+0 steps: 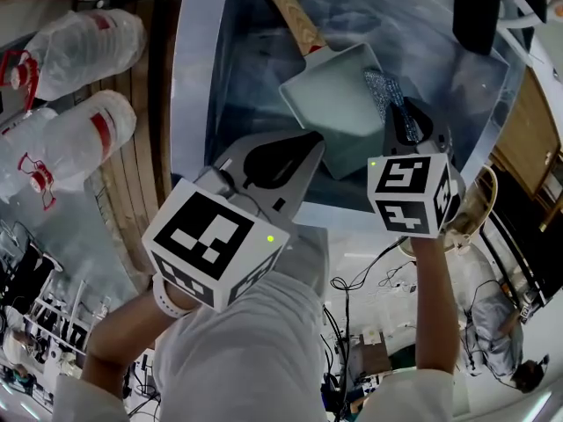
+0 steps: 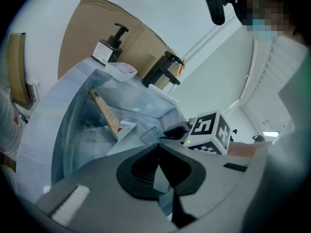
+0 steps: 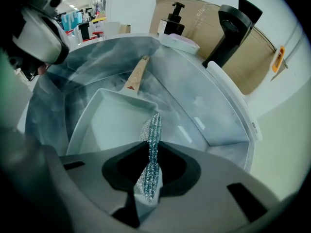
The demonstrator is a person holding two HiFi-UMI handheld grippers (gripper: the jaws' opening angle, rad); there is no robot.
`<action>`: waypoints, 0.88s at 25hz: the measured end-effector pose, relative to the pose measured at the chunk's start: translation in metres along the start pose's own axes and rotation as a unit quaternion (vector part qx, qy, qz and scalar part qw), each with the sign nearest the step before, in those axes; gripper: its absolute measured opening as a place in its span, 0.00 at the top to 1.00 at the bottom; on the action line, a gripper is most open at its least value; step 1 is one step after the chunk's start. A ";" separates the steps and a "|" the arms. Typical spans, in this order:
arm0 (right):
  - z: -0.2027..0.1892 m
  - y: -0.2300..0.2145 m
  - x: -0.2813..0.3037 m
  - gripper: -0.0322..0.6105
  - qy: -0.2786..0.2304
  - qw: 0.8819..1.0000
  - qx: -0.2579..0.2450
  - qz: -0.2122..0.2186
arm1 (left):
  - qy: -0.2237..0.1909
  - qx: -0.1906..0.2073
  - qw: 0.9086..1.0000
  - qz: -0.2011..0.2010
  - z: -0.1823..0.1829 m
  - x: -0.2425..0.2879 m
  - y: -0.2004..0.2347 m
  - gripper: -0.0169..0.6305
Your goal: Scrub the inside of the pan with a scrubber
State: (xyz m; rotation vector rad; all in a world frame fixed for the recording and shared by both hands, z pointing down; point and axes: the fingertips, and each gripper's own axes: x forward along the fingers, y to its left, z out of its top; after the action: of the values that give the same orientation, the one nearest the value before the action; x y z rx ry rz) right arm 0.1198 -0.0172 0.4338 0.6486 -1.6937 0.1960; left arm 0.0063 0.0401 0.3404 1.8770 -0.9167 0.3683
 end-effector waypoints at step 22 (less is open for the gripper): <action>0.028 -0.010 0.004 0.86 0.006 0.998 -0.020 -0.062 | -0.001 -0.008 1.000 0.008 0.002 -0.002 0.013 0.97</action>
State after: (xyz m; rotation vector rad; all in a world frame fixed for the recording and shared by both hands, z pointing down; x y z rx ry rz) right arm 0.1007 -0.0398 0.4292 0.7188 -1.6349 0.0772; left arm -0.0048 0.0354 0.3468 1.8577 -0.9342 0.3674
